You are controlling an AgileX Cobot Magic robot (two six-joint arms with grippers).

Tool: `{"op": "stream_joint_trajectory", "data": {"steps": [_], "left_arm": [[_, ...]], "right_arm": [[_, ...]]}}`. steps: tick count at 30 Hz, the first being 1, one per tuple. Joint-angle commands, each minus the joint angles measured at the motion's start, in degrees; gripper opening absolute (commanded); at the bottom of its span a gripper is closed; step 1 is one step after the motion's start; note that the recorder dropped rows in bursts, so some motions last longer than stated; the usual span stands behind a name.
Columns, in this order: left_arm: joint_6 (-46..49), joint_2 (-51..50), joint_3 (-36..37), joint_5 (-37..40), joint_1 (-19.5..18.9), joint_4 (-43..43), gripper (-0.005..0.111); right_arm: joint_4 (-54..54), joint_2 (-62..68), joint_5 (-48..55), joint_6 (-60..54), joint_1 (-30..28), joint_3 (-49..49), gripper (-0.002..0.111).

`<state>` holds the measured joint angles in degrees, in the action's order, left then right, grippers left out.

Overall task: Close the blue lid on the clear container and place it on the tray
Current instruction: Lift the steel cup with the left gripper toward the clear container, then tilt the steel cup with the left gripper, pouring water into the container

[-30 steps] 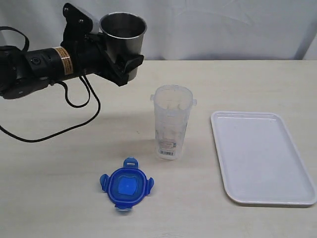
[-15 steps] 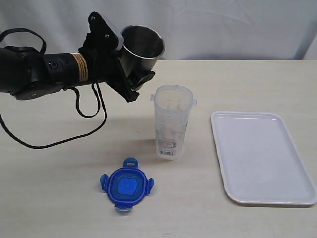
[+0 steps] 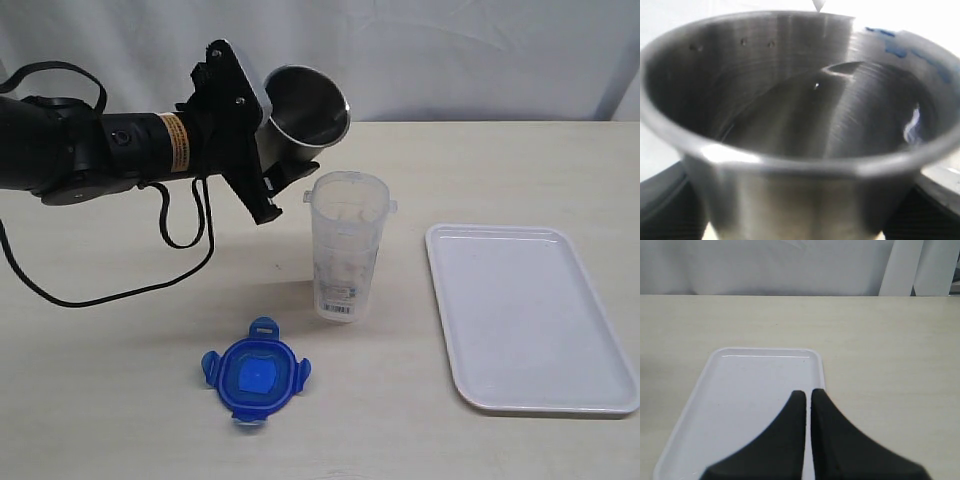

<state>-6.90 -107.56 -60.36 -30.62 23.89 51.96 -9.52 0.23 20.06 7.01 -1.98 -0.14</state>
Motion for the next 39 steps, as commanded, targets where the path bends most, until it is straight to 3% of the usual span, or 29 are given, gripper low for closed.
{"op": "stream_joint_trajectory", "data": {"steps": [1,39], "left_arm": [[4.2,1.3,-1.0,-2.7,0.2,-1.0,0.000],[17.6,1.3,-1.0,-1.8,0.2,-1.0,0.000]], "right_arm": [[0.3,-0.2,0.0,-0.2,0.1,0.1,0.005],[0.3,-0.2,0.0,-0.2,0.1,0.1,0.005]]}}
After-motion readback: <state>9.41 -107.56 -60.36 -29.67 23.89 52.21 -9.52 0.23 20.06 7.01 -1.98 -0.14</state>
